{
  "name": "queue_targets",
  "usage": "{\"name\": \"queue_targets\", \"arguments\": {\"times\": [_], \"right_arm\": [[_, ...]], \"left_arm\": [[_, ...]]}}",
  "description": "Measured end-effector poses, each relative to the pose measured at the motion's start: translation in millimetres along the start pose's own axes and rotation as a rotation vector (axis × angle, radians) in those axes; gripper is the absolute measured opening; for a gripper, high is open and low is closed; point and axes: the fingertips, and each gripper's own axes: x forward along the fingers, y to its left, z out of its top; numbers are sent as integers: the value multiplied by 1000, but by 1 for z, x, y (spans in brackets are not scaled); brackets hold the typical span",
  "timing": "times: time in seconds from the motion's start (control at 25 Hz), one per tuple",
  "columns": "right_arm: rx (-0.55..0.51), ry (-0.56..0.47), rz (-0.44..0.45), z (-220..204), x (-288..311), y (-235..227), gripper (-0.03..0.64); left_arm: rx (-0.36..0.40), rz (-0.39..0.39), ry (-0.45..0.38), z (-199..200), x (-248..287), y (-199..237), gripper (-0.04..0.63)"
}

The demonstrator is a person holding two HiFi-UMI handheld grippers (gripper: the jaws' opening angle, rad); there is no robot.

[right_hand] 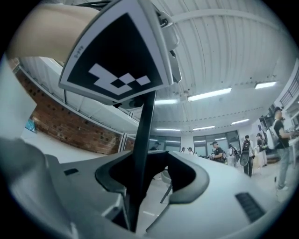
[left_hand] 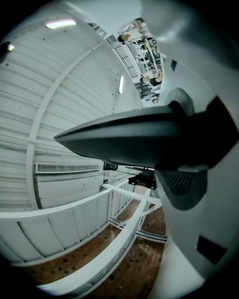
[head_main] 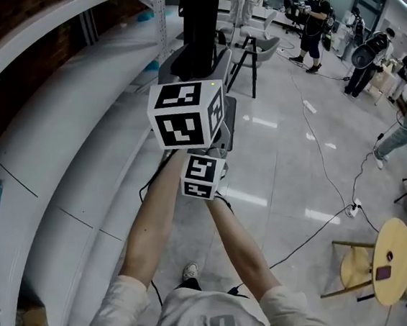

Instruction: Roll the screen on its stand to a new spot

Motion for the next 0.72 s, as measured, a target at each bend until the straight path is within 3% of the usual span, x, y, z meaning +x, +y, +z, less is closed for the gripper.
{"name": "queue_targets", "arguments": {"times": [0.72], "right_arm": [[34,-1,66,42,-144,-28,221]], "left_arm": [[17,35,-3,27,-96,-113,267]]}}
